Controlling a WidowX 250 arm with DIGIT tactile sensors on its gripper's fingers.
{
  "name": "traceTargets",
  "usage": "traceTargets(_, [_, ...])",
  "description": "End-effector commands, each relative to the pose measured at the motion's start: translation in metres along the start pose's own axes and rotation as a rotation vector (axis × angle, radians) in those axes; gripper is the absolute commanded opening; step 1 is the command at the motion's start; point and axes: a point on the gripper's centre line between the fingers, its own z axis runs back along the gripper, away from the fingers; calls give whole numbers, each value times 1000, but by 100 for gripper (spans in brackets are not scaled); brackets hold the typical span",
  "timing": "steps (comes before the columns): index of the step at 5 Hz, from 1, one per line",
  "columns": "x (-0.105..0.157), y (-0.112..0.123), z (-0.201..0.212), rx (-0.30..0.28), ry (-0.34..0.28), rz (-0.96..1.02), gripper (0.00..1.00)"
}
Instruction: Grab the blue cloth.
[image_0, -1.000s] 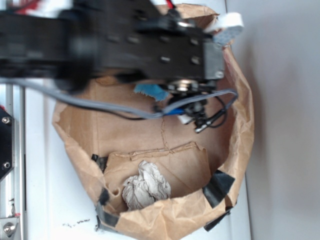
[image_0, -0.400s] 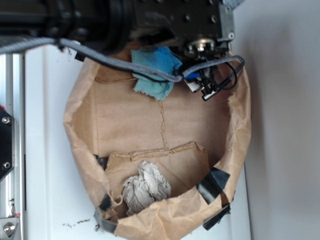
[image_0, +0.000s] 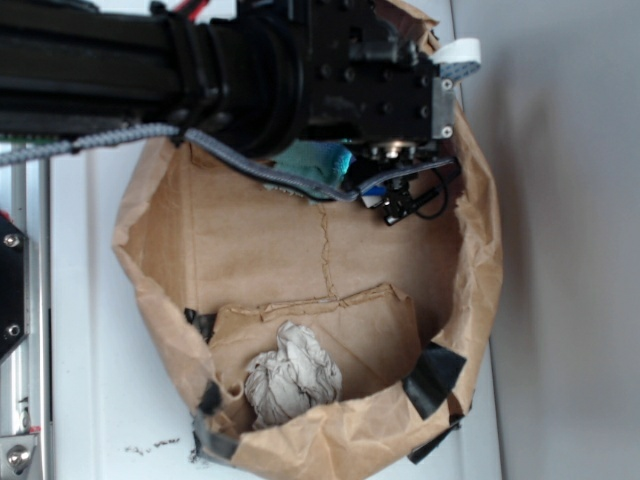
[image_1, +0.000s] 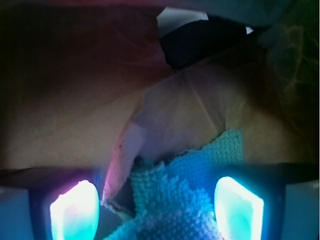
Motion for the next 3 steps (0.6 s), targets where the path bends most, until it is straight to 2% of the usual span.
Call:
traceTargets(1, [7,2,27,-45,-111,13,0])
traceTargets(2, [12,3,17,-61,-140,10,0])
traceTargets(3, [15,5,37,-124,-167,24,0])
